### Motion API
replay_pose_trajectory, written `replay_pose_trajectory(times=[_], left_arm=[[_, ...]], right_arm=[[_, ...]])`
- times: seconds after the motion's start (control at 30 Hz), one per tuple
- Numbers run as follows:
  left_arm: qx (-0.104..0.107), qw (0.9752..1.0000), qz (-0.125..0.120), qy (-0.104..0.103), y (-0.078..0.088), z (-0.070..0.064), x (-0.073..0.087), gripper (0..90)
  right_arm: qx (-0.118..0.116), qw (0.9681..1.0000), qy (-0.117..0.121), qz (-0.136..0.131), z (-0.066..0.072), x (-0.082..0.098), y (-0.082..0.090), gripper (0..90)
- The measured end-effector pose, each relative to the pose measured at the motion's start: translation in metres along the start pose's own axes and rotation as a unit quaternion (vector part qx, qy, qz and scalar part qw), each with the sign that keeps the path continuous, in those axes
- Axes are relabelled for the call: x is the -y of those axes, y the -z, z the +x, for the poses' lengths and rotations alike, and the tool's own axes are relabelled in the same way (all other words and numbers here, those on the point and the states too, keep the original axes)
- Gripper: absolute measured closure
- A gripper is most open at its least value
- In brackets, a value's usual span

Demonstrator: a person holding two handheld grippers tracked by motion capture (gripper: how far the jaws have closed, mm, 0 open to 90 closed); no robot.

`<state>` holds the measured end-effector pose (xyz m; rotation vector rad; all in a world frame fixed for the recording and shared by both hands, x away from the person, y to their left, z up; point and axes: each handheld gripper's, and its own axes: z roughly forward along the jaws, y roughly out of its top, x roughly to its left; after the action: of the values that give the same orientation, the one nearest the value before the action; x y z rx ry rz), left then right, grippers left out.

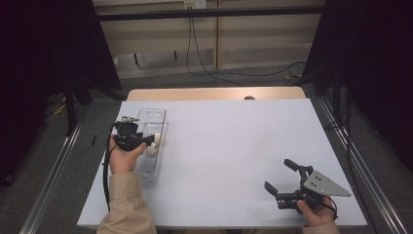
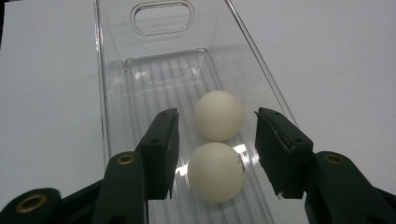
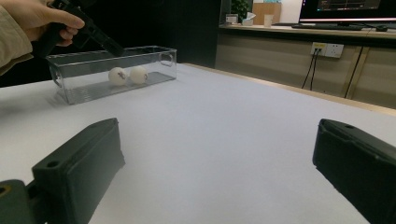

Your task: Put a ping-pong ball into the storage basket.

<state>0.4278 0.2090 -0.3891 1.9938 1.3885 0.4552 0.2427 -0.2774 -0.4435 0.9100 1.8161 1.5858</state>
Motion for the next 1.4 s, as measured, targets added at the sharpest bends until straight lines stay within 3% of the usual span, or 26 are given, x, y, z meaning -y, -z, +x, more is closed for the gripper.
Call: replay_pose_trajectory(times=[0.3,0.53,1.4], left_arm=[[0.000,1.0000,-0.007,0.004,0.001,-0.001,0.000,45.1],[-0.001,1.0000,-0.008,0.000,0.004,-0.001,0.000,37.0],[0.016,0.9983,-0.055,-0.007,0.018,-0.011,0.005,14.4]], right_arm=[[0.001,1.0000,-0.002,0.000,-0.001,0.000,0.000,0.8],[0.001,1.0000,-0.001,-0.001,-0.001,0.000,0.000,0.8],[0.005,1.0000,-0.005,-0.001,-0.002,0.000,0.001,0.8]])
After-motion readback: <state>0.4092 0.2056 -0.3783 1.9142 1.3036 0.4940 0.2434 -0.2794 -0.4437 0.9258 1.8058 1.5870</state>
